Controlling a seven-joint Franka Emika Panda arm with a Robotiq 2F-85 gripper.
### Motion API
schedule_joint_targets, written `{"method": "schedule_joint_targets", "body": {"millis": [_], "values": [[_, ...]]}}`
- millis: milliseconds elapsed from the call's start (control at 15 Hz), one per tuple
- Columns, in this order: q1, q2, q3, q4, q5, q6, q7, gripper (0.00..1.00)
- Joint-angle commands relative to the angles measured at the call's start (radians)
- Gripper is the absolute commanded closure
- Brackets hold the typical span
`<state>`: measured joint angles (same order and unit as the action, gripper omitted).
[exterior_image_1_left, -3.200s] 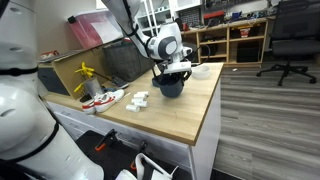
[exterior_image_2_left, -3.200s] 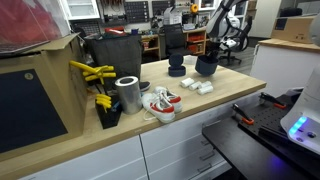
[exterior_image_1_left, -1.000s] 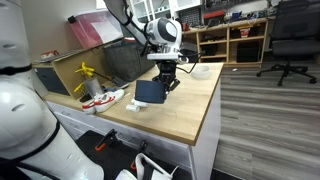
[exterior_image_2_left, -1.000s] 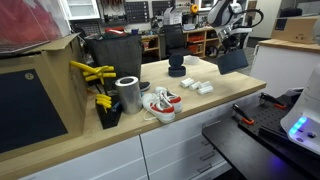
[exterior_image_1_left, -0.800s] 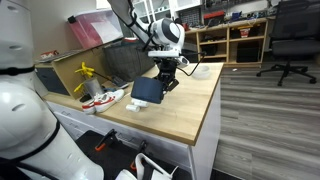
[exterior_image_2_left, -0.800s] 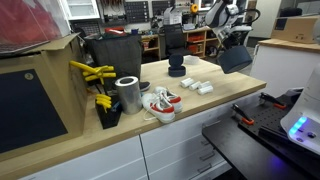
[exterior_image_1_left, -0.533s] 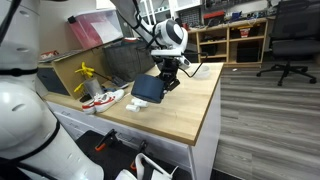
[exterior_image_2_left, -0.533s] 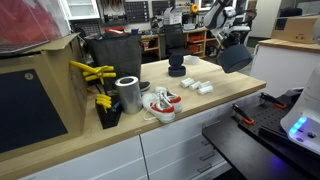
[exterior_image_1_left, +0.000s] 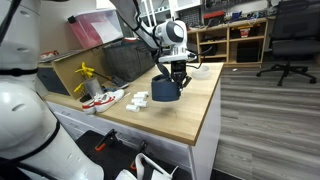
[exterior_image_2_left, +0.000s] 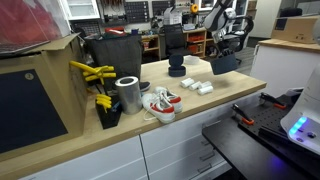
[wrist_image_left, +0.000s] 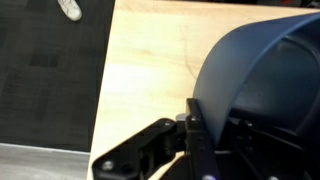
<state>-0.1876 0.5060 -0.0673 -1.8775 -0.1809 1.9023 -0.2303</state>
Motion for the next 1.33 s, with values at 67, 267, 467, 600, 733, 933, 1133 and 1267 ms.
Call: {"method": "schedule_joint_targets", "body": {"millis": [67, 267, 467, 600, 733, 933, 1133, 1267], "values": [[0.016, -0.048, -0.023, -0.13, -0.036, 0.344, 0.045, 0.99], [0.018, -0.028, -0.036, -0.191, -0.05, 0.616, 0.053, 0.99], [0.016, -0.028, -0.048, -0.27, -0.055, 0.851, 0.042, 0.64], [0.008, -0.032, -0.039, -0.299, -0.034, 0.897, 0.019, 0.48], [-0.004, -0.048, -0.022, -0.311, -0.017, 0.879, -0.006, 0.33], [-0.023, -0.088, 0.022, -0.322, 0.009, 0.786, -0.076, 0.11], [-0.004, -0.145, 0.03, -0.33, 0.0, 0.684, -0.113, 0.0], [0.009, -0.177, 0.031, -0.325, -0.006, 0.633, -0.12, 0.0]]}}
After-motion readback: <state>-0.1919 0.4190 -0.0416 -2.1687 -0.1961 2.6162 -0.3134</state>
